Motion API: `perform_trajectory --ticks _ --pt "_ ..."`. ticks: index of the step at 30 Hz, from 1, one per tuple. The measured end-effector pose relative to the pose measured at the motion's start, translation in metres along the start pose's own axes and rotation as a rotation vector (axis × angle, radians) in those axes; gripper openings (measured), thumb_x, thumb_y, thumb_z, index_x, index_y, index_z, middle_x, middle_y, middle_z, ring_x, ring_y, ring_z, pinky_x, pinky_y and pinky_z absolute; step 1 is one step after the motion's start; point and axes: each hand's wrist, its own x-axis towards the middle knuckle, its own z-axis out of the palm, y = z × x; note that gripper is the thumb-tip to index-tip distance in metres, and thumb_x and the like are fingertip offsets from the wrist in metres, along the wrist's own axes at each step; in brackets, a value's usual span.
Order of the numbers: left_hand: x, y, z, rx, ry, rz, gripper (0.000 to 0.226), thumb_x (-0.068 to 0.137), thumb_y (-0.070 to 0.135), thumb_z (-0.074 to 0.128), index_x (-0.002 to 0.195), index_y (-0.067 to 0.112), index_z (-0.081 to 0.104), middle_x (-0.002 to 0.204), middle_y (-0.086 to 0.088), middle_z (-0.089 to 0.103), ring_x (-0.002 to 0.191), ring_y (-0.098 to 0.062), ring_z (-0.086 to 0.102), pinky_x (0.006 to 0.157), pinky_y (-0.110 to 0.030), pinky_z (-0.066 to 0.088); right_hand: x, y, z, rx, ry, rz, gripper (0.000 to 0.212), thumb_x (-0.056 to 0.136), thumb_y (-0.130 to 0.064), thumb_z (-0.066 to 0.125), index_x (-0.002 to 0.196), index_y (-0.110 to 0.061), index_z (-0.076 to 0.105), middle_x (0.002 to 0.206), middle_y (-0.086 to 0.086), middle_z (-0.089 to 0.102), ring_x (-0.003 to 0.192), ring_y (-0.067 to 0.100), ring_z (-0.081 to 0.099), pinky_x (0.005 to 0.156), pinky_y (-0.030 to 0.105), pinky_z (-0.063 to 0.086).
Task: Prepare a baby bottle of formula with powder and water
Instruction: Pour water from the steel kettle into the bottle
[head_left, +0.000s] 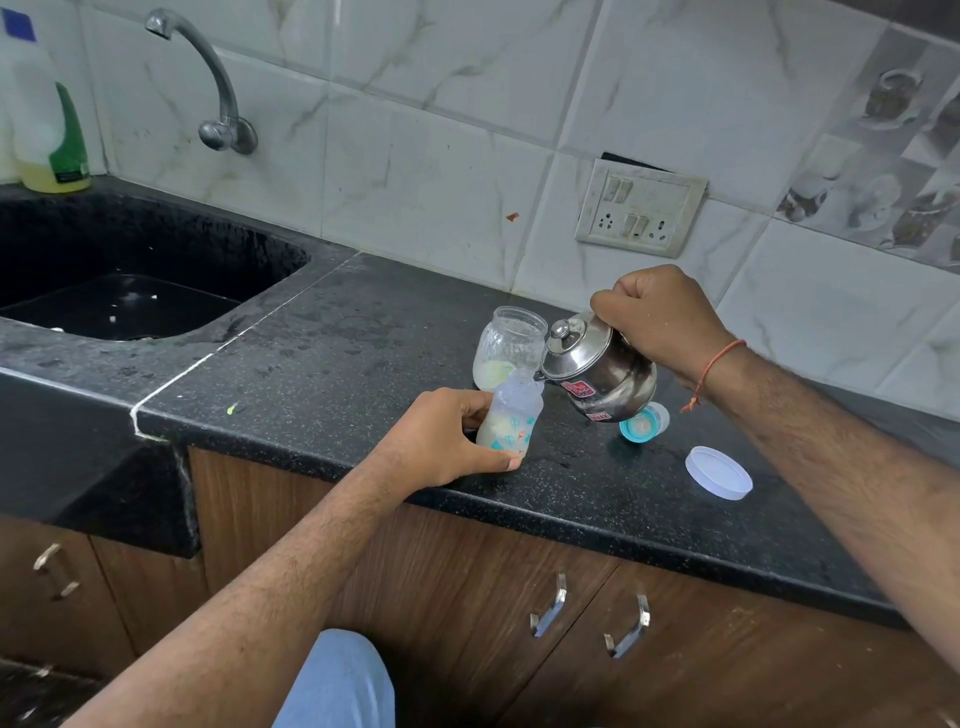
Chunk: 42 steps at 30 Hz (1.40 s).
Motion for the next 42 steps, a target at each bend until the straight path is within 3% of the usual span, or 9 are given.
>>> perform_trajectory --ticks 15,33,38,42 --pt "0.0012 -0.0019 0.0006 0.025 0.009 0.014 0.053 0.076 0.037 0.1 0.124 0.036 0.079 0.109 0.025 0.081 0.1 0.014 0.073 0.096 -0.014 0.057 0.0007 -0.0025 -0.0015 -0.049 -0.011 -0.006 0.042 0.089 -0.021 0.067 0.05 -0.017 0.053 0.052 -0.001 0.049 0.055 0.012 0.044 0.057 0.028 0.037" --pt "0.0024 -0.0043 0.0013 0.017 0.01 0.016 0.056 0.076 0.034 0.101 0.128 0.035 0.078 0.111 0.025 0.08 0.098 0.019 0.071 0.085 -0.001 0.052 0.0016 -0.0047 -0.001 -0.064 -0.024 -0.01 0.04 0.09 -0.022 0.067 0.052 -0.016 0.055 0.054 0.002 0.051 0.057 0.015 0.045 0.059 0.03 0.039" --pt "0.0018 -0.0033 0.0013 0.012 0.013 0.023 0.056 0.076 0.034 0.1 0.128 0.036 0.079 0.113 0.024 0.081 0.104 0.014 0.073 0.101 -0.017 0.057 0.0028 -0.0044 -0.0008 -0.069 -0.025 -0.019 0.041 0.089 -0.021 0.067 0.051 -0.015 0.053 0.054 0.004 0.049 0.057 0.017 0.044 0.06 0.031 0.038" --pt "0.0012 -0.0032 0.0013 0.014 0.012 0.018 0.058 0.075 0.036 0.1 0.129 0.035 0.079 0.114 0.024 0.081 0.106 0.011 0.074 0.105 -0.024 0.059 0.0032 -0.0045 -0.001 -0.075 -0.027 -0.024 0.041 0.088 -0.022 0.068 0.051 -0.016 0.054 0.055 0.003 0.052 0.059 0.018 0.047 0.062 0.031 0.04"
